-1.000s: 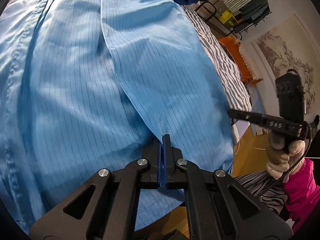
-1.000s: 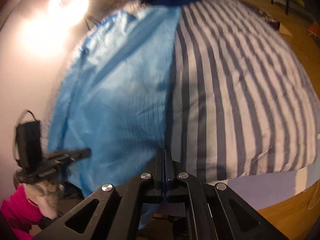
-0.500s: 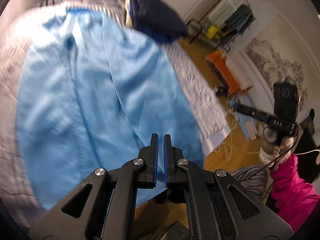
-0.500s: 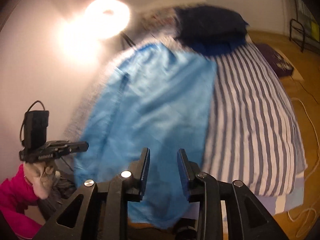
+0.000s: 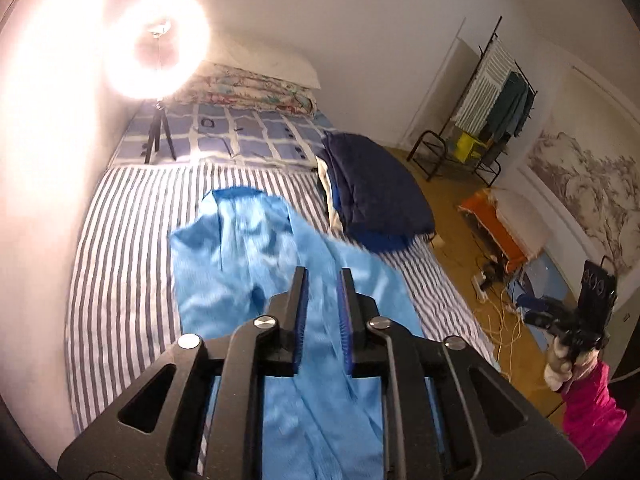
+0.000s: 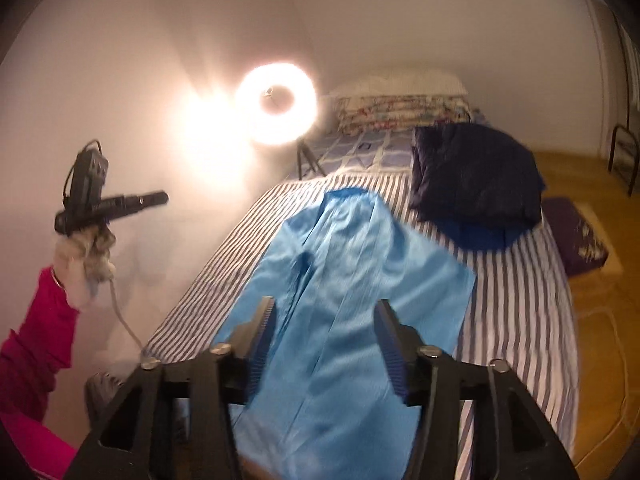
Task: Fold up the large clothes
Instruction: 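Grasp the coat hem with the left tool and lift it toward the collar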
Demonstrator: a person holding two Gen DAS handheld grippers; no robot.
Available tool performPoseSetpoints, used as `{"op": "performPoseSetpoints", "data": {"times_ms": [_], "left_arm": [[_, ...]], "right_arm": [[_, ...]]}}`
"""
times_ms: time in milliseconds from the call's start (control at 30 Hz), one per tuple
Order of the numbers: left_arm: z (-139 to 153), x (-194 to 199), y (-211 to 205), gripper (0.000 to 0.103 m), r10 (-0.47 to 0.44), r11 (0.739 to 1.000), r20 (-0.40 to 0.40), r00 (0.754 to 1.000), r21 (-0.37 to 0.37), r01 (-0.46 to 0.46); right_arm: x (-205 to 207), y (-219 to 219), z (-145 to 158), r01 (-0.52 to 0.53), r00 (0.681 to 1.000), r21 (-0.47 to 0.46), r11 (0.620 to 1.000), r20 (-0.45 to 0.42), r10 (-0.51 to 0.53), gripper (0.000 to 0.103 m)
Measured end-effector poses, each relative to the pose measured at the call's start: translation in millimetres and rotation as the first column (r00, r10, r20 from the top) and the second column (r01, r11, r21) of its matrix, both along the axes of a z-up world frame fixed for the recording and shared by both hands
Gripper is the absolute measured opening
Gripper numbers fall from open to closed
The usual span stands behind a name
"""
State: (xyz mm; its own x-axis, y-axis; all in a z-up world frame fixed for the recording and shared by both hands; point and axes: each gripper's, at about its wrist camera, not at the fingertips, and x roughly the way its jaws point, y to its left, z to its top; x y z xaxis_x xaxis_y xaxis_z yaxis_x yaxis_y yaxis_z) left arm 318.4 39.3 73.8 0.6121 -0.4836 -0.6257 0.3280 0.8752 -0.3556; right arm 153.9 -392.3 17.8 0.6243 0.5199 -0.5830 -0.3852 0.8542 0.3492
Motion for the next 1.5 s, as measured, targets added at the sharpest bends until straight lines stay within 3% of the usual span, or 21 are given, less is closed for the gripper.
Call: {"op": "performPoseSetpoints", "data": {"times_ms": [67,200,433,633,700,767,867,1000,1033,1100,1167,1200,1267,1433,1500], "left_arm": [[-7.6,34.2,-5.2,0.028,0.001,1.0,-0.004,1.0,-0.016,-0.001],[-42.1,97.6,-22.6,0.028,-0.016,0.998,-0.06,0.998,-0.067,0.012],[-136.5,213.3,-72.6,0.029,-0.032,0.993,-0.203,0.979,-0.121,0.007],[-222.8,304.2,-115.9,0.03,-0.008,0.994,-0.299,0.954,-0.104,-0.024],[-242.9,322.9,-124.7,0.039,-0.007,0.994,-0.322,0.947,-0.102,-0.028],[-267.2,342.5,-131.4,0.041,-0.008,0.989,-0.361,0.933,-0.143,-0.047],[-290.6,357.6,-137.5,0.041,0.0,0.983,-0.388,0.922,-0.17,-0.071],[-304.3,363.7,-148.9,0.04,-0.011,0.988,-0.386,0.923,-0.144,-0.048],[-306.3,363.1,-151.9,0.037,-0.017,0.989,-0.378,0.926,-0.14,-0.039],[-307.3,362.1,-155.3,0.004,-0.01,0.991,-0.362,0.932,-0.125,-0.038],[-304.6,358.6,-157.9,0.0,0.007,0.994,-0.329,0.944,-0.097,-0.041],[-302.4,356.5,-160.2,0.0,-0.002,0.995,-0.31,0.951,-0.092,-0.028],[-292.8,344.2,-159.2,0.0,-0.005,0.998,-0.252,0.968,-0.068,-0.013],[-290.4,322.8,-127.6,0.0,0.059,0.992,-0.239,0.969,-0.094,-0.084],[-295.0,321.6,-122.2,0.0,0.081,0.992,-0.246,0.966,-0.072,-0.102]], "right_arm": [[29.7,3.8,-3.2,0.018,1.0,-0.031,0.999,0.012,-0.018,0.056],[99.4,8.8,-29.8,0.026,1.0,-0.09,0.996,0.002,-0.026,0.056],[224.9,8.7,-121.5,0.002,0.993,-0.138,0.99,-0.12,-0.019,0.055],[291.0,11.1,-184.8,-0.048,0.986,-0.164,0.985,-0.163,0.021,0.055],[306.8,14.5,-200.6,-0.069,0.985,-0.171,0.983,-0.166,0.041,0.055],[318.5,20.2,-212.9,-0.09,0.984,-0.18,0.979,-0.167,0.06,0.055],[331.4,26.2,-229.5,-0.106,0.982,-0.199,0.974,-0.173,0.072,0.055],[341.8,28.6,-244.2,-0.107,0.98,-0.198,0.974,-0.185,0.07,0.051],[343.2,29.3,-247.4,-0.107,0.98,-0.197,0.974,-0.186,0.07,0.048],[344.1,31.4,-249.8,-0.112,0.979,-0.2,0.973,-0.189,0.074,0.036],[346.0,32.9,-253.6,-0.115,0.978,-0.197,0.974,-0.197,0.075,0.025],[346.9,33.5,-254.9,-0.116,0.977,-0.194,0.974,-0.2,0.077,0.014],[345.8,36.0,-256.5,-0.117,0.975,-0.195,0.974,-0.206,0.076,0.0],[333.1,29.2,-247.7,-0.076,0.984,-0.15,0.986,-0.173,0.049,0.0],[329.3,21.2,-243.5,-0.045,0.985,-0.097,0.994,-0.167,0.028,0.0]]}}
